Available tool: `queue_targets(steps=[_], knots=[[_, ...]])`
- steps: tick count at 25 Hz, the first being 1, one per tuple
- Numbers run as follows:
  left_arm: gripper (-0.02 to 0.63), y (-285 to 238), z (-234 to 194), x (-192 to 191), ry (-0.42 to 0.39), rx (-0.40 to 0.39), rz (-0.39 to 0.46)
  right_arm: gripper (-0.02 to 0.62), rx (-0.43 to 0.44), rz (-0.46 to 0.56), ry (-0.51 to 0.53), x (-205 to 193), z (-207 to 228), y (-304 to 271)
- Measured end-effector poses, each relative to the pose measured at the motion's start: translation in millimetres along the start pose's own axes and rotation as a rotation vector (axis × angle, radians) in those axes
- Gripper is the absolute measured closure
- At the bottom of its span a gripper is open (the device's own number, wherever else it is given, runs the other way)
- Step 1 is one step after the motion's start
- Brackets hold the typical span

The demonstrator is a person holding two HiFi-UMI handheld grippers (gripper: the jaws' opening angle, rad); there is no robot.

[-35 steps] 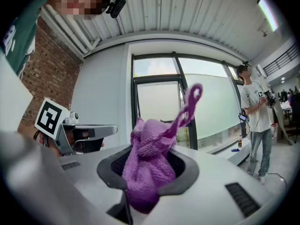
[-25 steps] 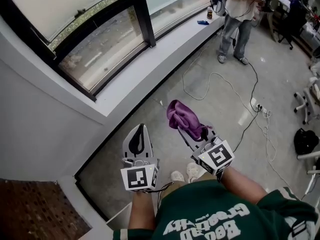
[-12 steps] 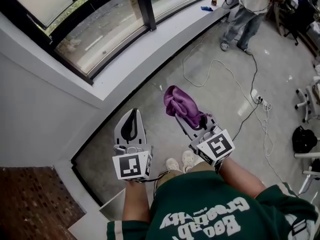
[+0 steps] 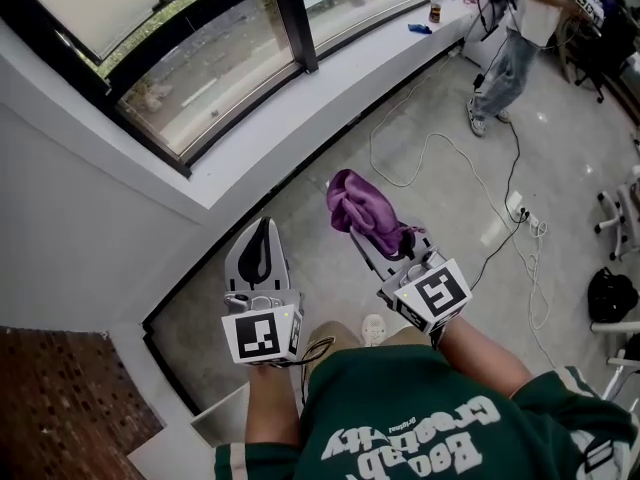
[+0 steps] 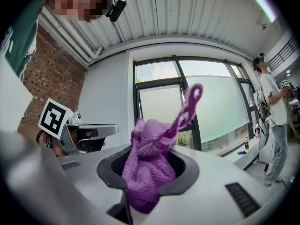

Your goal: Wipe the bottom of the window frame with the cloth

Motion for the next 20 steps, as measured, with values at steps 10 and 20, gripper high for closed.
queue_targets(steps=[10,20], knots=[[0.597,-16.2,4.1,14.1,-0.034,-0.008,0.026,0.469,0.015,0.031,0.015,10.6,9.8,-5.0],[0.597,-32.5,-7.2,13.8,-0.057,-0.021,0.054,0.469,0.018,0.04,0.024,12.0,13.1,-25.0]])
Point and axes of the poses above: the fingertips, and each gripper's own axes: y backward along the fingers, z to its right, x out of its top, the point moved 2 cm from there along y, backward along the fingers, and after that the axes turned 4 degrees about z, right-handed, at the moved point
